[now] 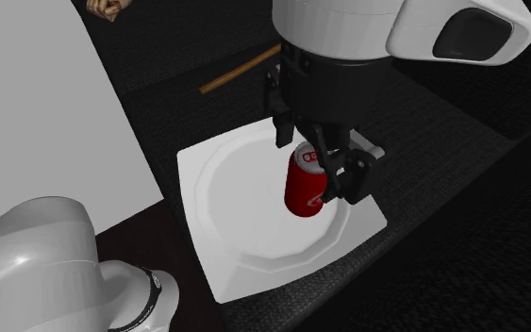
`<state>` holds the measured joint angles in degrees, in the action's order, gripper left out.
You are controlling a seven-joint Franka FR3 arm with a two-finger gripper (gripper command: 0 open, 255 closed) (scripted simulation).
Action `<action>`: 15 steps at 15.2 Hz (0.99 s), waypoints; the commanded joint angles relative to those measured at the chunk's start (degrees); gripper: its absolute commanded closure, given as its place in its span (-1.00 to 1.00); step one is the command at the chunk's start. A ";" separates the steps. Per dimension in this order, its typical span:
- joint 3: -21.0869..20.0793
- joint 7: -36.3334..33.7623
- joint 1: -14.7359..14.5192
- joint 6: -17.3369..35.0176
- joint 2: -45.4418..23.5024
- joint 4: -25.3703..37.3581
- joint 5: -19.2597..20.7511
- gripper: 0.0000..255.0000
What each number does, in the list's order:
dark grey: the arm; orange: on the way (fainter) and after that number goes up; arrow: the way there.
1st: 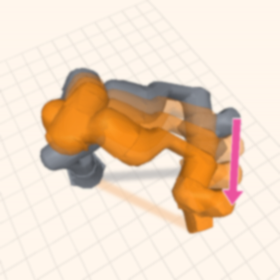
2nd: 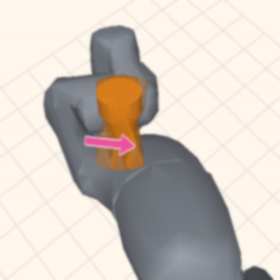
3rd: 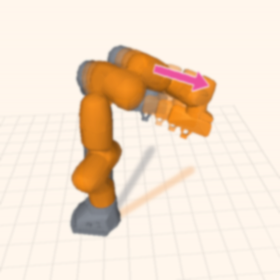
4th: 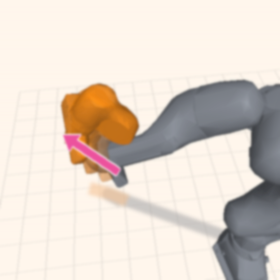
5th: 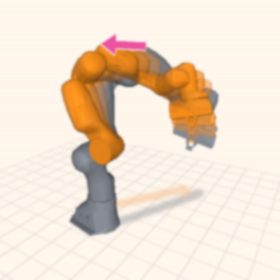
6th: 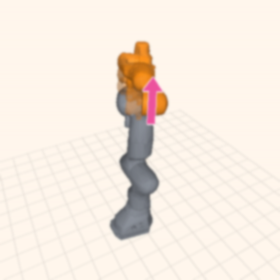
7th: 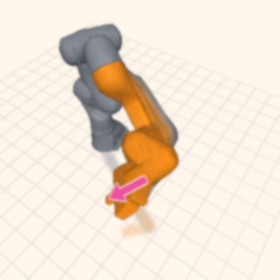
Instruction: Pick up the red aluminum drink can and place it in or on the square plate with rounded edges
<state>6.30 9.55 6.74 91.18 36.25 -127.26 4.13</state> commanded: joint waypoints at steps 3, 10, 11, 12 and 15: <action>0.00 0.00 0.00 0.00 0.00 0.00 0.00 -1.00; -0.27 0.19 -0.19 -6.86 -2.18 9.05 -0.33 -1.00; -0.27 0.19 -0.19 -6.86 -2.18 9.05 -0.33 -1.00; -0.27 0.19 -0.19 -6.86 -2.18 9.05 -0.33 -1.00; -0.27 0.19 -0.19 -6.86 -2.18 9.05 -0.33 -1.00</action>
